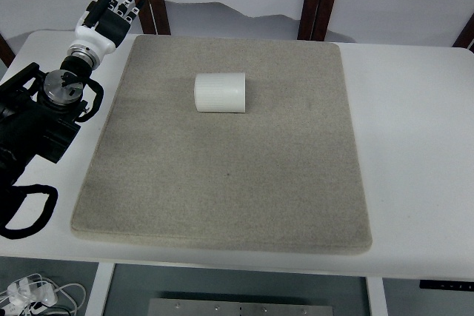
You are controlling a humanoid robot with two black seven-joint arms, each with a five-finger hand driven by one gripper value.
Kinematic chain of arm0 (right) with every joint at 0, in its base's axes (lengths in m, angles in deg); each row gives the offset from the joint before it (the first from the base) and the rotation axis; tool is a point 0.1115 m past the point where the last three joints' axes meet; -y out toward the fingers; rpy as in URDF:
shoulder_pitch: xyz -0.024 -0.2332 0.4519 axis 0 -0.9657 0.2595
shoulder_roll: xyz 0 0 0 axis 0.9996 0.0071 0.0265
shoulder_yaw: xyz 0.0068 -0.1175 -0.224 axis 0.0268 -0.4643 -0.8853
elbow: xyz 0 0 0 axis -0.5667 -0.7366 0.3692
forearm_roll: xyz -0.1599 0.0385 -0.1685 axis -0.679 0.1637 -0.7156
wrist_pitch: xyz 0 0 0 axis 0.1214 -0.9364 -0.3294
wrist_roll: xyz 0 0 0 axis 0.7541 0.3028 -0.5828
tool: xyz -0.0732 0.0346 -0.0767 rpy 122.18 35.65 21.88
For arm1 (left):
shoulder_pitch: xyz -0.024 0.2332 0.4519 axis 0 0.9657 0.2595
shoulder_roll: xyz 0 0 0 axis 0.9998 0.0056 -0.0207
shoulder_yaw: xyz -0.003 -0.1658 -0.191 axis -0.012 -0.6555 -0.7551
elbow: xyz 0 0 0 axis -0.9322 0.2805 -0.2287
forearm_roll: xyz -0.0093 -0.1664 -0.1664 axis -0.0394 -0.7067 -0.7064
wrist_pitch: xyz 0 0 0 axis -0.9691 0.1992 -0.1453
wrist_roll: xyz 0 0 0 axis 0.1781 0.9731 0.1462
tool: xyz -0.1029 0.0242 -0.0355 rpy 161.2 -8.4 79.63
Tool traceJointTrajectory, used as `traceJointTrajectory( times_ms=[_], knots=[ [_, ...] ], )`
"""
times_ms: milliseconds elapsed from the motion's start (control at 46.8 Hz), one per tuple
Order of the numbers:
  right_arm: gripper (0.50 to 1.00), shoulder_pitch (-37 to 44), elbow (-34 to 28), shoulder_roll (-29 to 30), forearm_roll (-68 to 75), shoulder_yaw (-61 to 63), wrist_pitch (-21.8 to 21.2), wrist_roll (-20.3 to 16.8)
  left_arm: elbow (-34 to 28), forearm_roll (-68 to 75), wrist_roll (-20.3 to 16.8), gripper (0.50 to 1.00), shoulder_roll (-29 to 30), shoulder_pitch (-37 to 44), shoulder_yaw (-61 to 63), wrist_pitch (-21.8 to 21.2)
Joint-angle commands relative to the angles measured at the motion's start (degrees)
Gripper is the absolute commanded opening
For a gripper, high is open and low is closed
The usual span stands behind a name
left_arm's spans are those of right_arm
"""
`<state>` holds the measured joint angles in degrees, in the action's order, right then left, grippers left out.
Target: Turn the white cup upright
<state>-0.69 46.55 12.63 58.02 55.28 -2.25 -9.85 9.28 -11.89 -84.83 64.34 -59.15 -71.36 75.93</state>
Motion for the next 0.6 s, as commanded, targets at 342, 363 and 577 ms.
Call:
traceJointTrajectory(
  times_ms=[342, 363, 577],
  knots=[
    [0.952, 0.0, 0.0, 0.0, 0.0, 0.0, 0.0, 0.0, -0.1, -0.4, -1.1, 0.999, 0.7, 0.0, -0.3, 0.3],
    [0.952, 0.0, 0.0, 0.0, 0.0, 0.0, 0.0, 0.0, -0.1, -0.5, -1.1, 0.999, 0.7, 0.0, -0.3, 0.2],
    [0.952, 0.0, 0.0, 0.0, 0.0, 0.0, 0.0, 0.0, -0.2, 0.0, -1.1, 0.999, 1.0, -0.6, -0.3, 0.4]
  ],
)
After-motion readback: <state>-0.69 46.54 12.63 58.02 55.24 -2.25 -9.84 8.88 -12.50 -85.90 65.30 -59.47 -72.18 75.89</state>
